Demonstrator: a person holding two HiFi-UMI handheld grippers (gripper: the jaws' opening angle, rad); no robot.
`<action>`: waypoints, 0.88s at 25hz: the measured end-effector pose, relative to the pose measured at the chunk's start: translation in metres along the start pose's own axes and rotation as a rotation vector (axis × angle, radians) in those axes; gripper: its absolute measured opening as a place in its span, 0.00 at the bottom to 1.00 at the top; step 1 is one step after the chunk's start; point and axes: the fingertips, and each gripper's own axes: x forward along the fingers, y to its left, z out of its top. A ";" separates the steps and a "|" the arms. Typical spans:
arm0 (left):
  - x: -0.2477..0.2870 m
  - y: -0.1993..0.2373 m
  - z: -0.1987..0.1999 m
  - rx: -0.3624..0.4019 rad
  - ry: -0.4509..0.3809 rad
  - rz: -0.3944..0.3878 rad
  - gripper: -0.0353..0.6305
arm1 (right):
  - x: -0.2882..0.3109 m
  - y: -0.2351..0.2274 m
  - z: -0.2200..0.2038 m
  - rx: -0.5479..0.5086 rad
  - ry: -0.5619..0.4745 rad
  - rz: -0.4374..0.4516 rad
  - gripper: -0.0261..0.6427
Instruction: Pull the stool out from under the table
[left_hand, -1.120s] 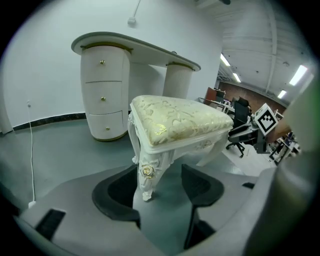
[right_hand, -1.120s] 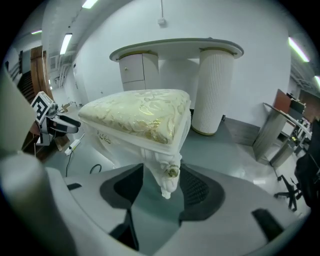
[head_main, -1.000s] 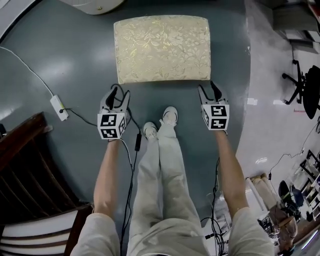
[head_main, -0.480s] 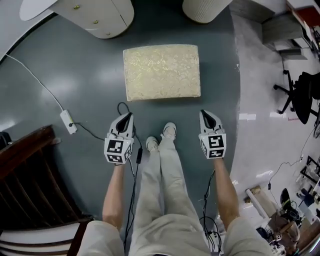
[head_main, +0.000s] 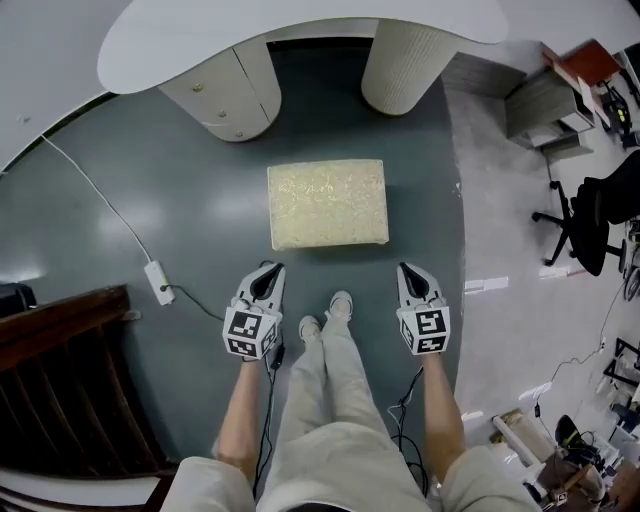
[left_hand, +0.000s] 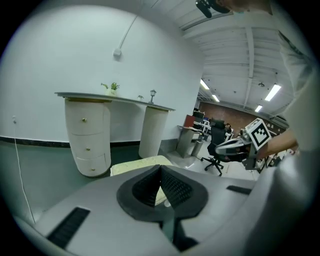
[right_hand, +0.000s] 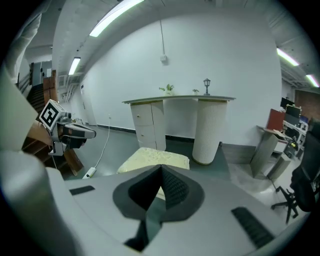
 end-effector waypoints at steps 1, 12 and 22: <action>-0.007 -0.004 0.017 0.006 -0.007 0.002 0.07 | -0.009 -0.002 0.016 -0.001 -0.012 -0.002 0.03; -0.089 -0.069 0.191 0.044 -0.068 0.052 0.07 | -0.130 -0.025 0.172 -0.022 -0.121 -0.003 0.03; -0.142 -0.121 0.256 0.075 -0.112 0.050 0.07 | -0.213 -0.023 0.231 -0.032 -0.186 -0.004 0.03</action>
